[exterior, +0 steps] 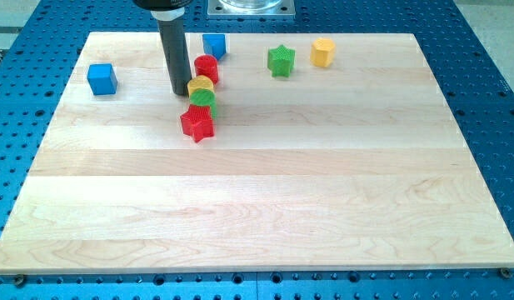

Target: Place your arm at the bottom left of the cube

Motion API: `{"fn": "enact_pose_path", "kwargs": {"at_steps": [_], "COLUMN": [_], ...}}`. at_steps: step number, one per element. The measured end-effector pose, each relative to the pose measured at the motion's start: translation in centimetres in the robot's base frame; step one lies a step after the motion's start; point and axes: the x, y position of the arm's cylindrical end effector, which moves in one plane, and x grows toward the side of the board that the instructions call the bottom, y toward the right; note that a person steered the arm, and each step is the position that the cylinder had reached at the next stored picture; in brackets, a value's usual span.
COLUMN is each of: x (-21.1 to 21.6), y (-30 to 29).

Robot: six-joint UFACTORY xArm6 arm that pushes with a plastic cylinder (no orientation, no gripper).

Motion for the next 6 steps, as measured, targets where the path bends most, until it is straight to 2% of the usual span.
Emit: {"fn": "enact_pose_path", "kwargs": {"at_steps": [1,2,3,4,6], "x": [0.0,0.8,8.3,9.7,-2.4], "y": [0.1,-2.4,-10.3,-18.8,-15.6]}}
